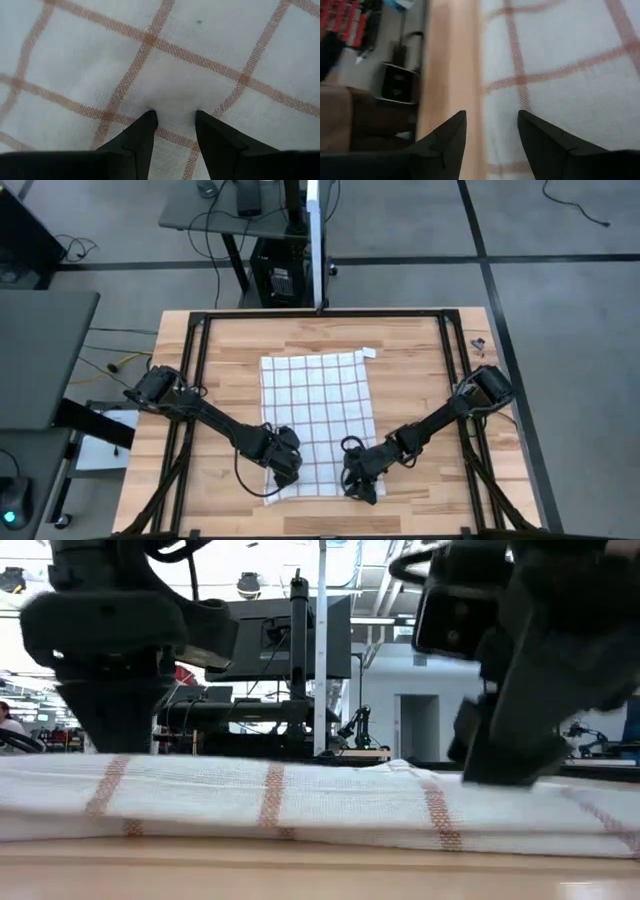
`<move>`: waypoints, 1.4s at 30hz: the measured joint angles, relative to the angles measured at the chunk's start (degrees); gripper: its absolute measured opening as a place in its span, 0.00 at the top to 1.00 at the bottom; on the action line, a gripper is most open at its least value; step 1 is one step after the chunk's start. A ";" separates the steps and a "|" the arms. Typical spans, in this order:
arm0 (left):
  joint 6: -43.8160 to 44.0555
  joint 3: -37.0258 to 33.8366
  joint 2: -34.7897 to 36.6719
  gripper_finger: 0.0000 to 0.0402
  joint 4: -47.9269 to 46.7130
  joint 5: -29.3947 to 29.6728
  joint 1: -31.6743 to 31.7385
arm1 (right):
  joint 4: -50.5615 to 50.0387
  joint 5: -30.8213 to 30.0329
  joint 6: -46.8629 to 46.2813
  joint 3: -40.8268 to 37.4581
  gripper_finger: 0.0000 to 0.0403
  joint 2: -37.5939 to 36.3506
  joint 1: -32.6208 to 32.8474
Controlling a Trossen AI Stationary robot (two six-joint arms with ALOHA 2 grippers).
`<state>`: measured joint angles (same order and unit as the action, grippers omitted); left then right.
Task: Roll towel
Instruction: Prepare the white towel, then roll the white towel
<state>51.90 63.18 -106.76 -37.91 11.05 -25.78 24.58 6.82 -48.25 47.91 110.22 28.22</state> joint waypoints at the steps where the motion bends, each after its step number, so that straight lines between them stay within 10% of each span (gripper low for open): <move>1: -0.96 -0.33 0.00 0.68 0.04 0.26 0.33 | -0.13 -0.03 -1.28 0.14 0.58 0.40 0.04; 21: -15.49 8.44 8.42 0.68 -7.90 -0.21 -1.74 | -13.98 0.84 -8.70 14.70 0.58 -6.64 4.40; 27: -18.71 14.67 18.54 0.68 -8.28 0.14 -5.77 | -31.31 -5.88 -2.16 25.28 0.61 -9.10 7.10; 35: -24.80 16.07 26.89 0.68 2.99 2.51 -4.52 | -28.01 -10.30 8.11 28.59 0.63 -9.34 4.70; 42: -31.71 29.45 25.72 0.58 -11.35 2.68 -4.65 | -48.43 -10.78 22.99 41.90 0.57 -11.22 0.43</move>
<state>20.20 92.63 -81.04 -49.26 13.73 -30.43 -23.84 -3.96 -25.26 89.80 99.00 28.64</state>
